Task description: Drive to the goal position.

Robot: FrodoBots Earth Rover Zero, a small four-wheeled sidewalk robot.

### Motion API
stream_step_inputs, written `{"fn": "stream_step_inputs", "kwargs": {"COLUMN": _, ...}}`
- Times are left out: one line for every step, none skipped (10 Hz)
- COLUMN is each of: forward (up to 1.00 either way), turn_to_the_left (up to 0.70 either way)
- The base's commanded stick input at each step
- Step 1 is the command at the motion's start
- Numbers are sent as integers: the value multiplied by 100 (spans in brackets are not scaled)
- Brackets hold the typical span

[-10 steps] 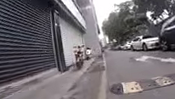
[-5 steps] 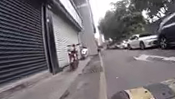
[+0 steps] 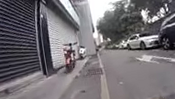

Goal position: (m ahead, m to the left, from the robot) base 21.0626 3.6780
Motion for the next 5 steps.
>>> {"fn": "stream_step_inputs", "kwargs": {"forward": 70, "turn_to_the_left": 0}}
{"fn": "stream_step_inputs", "kwargs": {"forward": 70, "turn_to_the_left": 0}}
{"fn": "stream_step_inputs", "kwargs": {"forward": 70, "turn_to_the_left": 0}}
{"fn": "stream_step_inputs", "kwargs": {"forward": 70, "turn_to_the_left": 0}}
{"fn": "stream_step_inputs", "kwargs": {"forward": 70, "turn_to_the_left": 0}}
